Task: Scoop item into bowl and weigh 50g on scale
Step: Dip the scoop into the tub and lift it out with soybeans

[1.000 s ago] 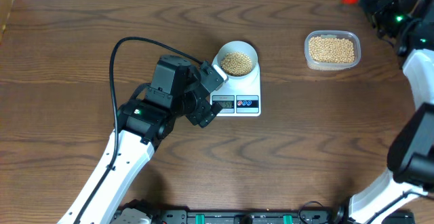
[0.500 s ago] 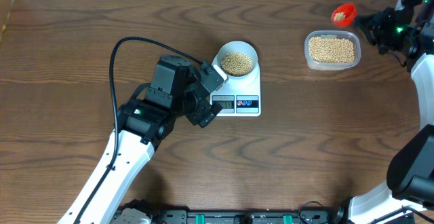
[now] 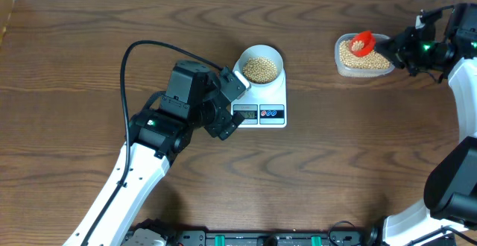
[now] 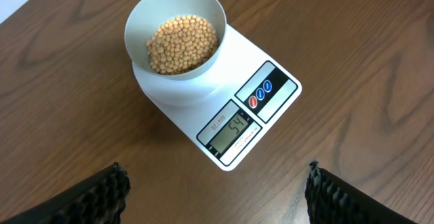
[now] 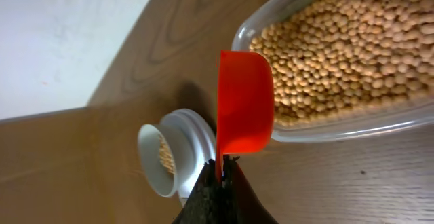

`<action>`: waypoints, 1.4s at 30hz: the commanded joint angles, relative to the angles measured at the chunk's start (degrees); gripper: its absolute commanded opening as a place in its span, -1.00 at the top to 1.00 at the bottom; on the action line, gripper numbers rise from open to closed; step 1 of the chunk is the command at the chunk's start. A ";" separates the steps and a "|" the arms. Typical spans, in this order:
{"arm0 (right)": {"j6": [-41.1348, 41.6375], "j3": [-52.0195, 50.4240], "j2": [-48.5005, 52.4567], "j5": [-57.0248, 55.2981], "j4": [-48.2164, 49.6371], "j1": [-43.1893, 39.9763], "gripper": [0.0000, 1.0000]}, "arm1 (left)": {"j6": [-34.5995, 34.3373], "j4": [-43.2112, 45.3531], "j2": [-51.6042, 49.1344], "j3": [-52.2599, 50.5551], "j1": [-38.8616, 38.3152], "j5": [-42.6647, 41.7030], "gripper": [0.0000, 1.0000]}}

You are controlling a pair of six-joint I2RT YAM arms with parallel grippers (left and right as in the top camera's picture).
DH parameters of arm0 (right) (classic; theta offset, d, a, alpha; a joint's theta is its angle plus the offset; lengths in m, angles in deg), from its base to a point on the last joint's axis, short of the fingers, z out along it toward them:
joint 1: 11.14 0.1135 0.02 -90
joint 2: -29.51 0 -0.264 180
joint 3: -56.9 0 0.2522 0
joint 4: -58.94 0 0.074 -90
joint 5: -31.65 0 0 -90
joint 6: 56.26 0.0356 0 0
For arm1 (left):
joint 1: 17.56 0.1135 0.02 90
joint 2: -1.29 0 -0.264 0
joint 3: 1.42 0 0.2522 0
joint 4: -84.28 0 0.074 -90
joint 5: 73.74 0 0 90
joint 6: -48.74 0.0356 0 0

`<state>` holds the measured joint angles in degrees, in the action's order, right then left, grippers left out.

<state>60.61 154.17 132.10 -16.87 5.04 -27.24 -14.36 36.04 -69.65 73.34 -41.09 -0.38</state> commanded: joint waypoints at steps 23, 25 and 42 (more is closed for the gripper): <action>-22.34 0.07 -1.01 -39.43 1.79 11.32 0.98 | 0.50 -0.02 0.22 0.09 0.09 -0.70 -0.71; -24.90 0.07 -1.01 -41.94 2.71 12.41 0.98 | 0.50 -0.02 0.22 0.09 0.09 -0.70 -0.71; -37.75 0.07 -1.01 -53.13 3.93 16.68 0.98 | 0.50 -0.02 0.20 0.09 0.09 -0.70 -0.72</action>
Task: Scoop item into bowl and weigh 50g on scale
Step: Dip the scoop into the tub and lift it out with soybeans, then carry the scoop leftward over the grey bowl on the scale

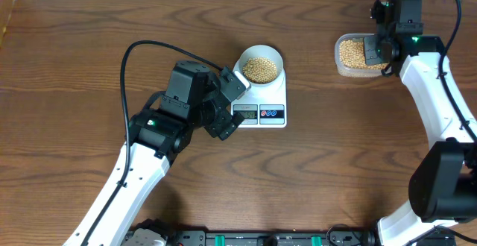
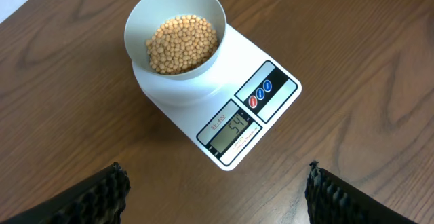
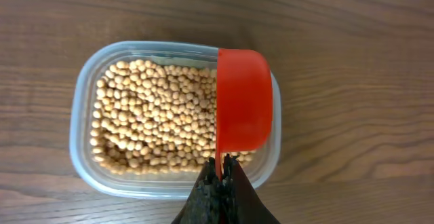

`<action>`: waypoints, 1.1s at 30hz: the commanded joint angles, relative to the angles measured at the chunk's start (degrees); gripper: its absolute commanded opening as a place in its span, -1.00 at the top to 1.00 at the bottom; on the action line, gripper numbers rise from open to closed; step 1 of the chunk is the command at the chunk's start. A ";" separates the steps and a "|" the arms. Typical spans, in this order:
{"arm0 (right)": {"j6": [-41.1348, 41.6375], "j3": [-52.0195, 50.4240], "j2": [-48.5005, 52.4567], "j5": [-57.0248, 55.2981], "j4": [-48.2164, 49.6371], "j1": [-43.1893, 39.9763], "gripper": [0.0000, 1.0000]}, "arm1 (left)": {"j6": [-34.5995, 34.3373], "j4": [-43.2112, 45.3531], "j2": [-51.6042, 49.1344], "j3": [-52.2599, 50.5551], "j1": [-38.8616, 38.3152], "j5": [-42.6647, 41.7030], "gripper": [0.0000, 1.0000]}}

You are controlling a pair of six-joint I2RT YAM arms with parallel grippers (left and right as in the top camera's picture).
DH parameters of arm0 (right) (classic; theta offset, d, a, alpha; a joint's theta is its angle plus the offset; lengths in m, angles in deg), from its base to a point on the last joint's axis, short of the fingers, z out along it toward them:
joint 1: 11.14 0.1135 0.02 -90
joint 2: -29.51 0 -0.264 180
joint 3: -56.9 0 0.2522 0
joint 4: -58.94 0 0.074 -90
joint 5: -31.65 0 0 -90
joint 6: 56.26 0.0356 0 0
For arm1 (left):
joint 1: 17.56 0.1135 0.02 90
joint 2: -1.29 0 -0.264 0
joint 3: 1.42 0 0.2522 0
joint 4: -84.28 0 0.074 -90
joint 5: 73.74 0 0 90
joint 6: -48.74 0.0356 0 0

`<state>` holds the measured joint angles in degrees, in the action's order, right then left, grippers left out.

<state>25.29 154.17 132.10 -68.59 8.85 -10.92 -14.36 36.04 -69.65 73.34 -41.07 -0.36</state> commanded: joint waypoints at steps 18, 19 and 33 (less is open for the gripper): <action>-4.98 0.07 -8.79 39.54 10.60 3.17 0.98 | 0.50 -0.02 0.20 0.09 0.07 -0.72 -0.72; -5.14 0.07 -8.63 39.54 10.56 3.65 0.98 | 0.50 -0.02 0.20 0.09 0.07 -0.72 -0.72; -10.08 0.04 -1.14 39.28 10.43 12.37 0.97 | 0.50 -0.02 0.20 0.09 0.07 -0.72 -0.72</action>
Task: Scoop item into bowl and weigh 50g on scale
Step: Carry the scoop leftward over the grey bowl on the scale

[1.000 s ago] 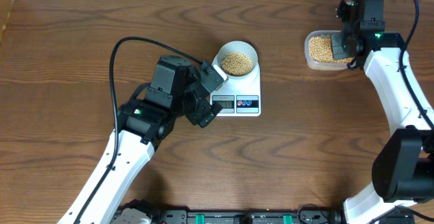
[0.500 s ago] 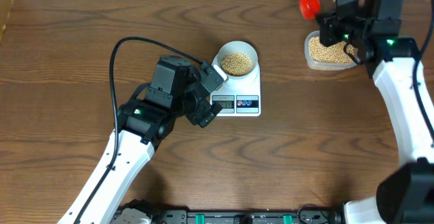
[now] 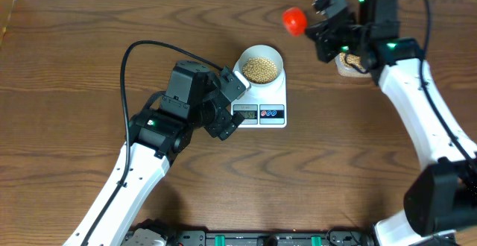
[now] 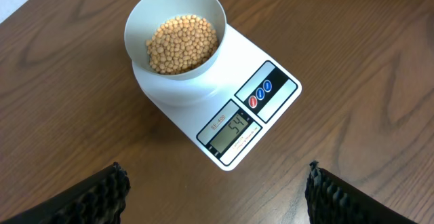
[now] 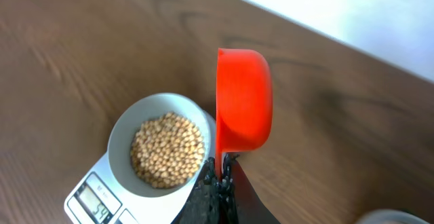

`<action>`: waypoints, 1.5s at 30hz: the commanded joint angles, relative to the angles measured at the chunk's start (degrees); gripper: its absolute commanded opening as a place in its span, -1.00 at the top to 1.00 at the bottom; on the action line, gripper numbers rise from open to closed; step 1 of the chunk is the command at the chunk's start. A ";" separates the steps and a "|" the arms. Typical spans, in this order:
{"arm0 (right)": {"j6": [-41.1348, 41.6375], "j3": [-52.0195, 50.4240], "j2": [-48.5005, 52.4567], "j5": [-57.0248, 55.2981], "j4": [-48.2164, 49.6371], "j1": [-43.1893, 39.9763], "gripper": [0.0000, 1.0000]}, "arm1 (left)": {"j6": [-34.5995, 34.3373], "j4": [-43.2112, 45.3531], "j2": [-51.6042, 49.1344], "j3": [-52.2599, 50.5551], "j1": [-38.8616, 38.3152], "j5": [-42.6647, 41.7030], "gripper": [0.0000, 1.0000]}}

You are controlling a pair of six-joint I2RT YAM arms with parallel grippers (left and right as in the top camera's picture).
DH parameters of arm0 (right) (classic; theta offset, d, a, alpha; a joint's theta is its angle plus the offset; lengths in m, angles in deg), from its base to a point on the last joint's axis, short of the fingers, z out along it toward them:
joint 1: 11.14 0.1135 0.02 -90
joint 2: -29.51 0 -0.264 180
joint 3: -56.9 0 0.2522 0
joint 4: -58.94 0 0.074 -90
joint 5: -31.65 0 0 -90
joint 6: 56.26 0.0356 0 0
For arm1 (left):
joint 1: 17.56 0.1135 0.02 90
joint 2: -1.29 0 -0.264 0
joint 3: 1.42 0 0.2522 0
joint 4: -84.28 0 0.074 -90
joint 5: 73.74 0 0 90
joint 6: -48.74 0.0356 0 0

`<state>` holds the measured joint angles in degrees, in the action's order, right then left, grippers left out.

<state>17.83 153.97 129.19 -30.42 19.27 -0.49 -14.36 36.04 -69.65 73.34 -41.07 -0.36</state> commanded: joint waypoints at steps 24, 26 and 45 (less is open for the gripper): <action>-5.60 0.15 6.12 -8.33 -2.25 11.63 0.98 | 0.50 -0.02 0.20 0.09 0.07 -0.72 -0.71; -5.60 0.13 6.54 -8.35 -2.51 11.63 0.98 | 0.50 -0.02 0.22 0.09 0.07 -0.72 -0.71; -5.64 0.13 9.11 -10.88 -6.10 13.77 0.98 | 0.50 -0.02 0.22 0.09 0.07 -0.72 -0.72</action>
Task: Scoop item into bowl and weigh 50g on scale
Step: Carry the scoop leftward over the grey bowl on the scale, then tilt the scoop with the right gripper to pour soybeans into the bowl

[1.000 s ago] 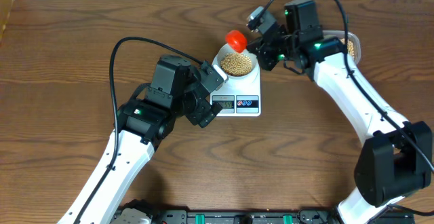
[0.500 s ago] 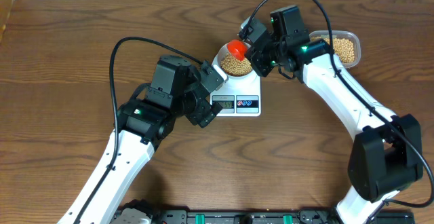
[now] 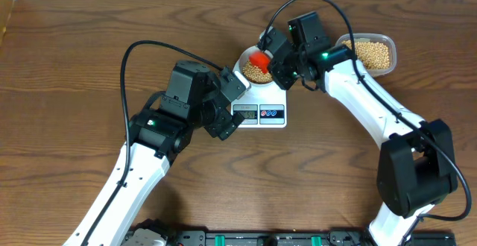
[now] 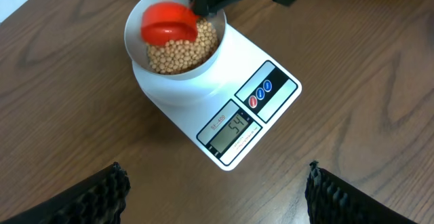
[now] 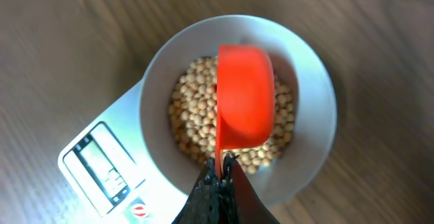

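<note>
A white bowl (image 3: 270, 54) of tan beans stands on the white scale (image 3: 277, 97); its display (image 4: 234, 125) reads 54. My right gripper (image 5: 219, 172) is shut on the handle of the red scoop (image 5: 244, 96), which hangs over the beans inside the bowl (image 5: 312, 102), its underside facing the wrist camera. The scoop (image 4: 169, 26) shows over the bowl's far side in the left wrist view. My left gripper (image 4: 217, 190) stands open above bare table just in front of the scale, holding nothing.
A clear plastic tub of beans (image 3: 373, 52) sits at the back right of the wooden table (image 3: 74, 52). The left arm (image 3: 160, 127) rests left of the scale.
My right gripper has moved with the red scoop from the air beyond and right of the bowl down over the beans in the bowl. The left arm and display are unchanged.
The right gripper held the red scoop over the bean tub, tilted, then level above it. Then it was in mid-air near the bowl, and now over the beans in the bowl. The display read 54 throughout, and the left gripper stayed open.
</note>
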`<action>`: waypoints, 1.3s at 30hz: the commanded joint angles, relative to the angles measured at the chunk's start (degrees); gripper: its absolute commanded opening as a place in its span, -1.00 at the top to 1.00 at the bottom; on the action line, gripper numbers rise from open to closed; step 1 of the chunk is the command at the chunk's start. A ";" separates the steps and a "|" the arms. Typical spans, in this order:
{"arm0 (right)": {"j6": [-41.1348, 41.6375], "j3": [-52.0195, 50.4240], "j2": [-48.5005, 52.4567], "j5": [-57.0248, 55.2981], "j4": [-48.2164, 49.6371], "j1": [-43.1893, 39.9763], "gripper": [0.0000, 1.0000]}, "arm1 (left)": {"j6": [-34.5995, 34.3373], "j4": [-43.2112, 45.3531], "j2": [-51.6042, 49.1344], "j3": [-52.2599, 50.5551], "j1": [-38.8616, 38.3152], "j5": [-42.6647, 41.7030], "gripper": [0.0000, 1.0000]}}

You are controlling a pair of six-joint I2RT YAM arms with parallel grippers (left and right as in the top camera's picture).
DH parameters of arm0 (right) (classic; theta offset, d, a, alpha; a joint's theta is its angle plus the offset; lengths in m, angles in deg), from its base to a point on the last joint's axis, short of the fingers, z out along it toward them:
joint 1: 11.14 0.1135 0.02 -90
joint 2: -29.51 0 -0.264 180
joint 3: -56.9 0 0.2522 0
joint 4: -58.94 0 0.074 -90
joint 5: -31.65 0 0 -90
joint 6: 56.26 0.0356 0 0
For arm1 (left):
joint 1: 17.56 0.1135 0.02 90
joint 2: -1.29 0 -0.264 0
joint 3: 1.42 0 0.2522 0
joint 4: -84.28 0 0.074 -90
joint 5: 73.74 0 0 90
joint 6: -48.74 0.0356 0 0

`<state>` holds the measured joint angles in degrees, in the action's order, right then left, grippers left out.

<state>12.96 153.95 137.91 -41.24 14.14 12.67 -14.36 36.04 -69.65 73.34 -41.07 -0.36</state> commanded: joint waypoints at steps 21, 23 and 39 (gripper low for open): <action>2.84 0.17 0.37 4.46 -4.02 0.22 0.98 | 0.50 -0.02 0.22 0.09 0.07 -0.72 -0.71; 3.74 0.17 0.37 4.48 -3.80 -0.17 0.98 | 0.50 -0.02 0.20 0.09 0.07 -0.72 -0.71; 12.09 0.17 0.37 24.17 0.28 -9.27 0.98 | 0.50 -0.02 0.22 0.09 0.07 -0.72 -0.71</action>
<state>22.95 153.95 137.91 -26.75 13.50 5.39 -14.36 36.02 -69.65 73.36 -41.09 -0.38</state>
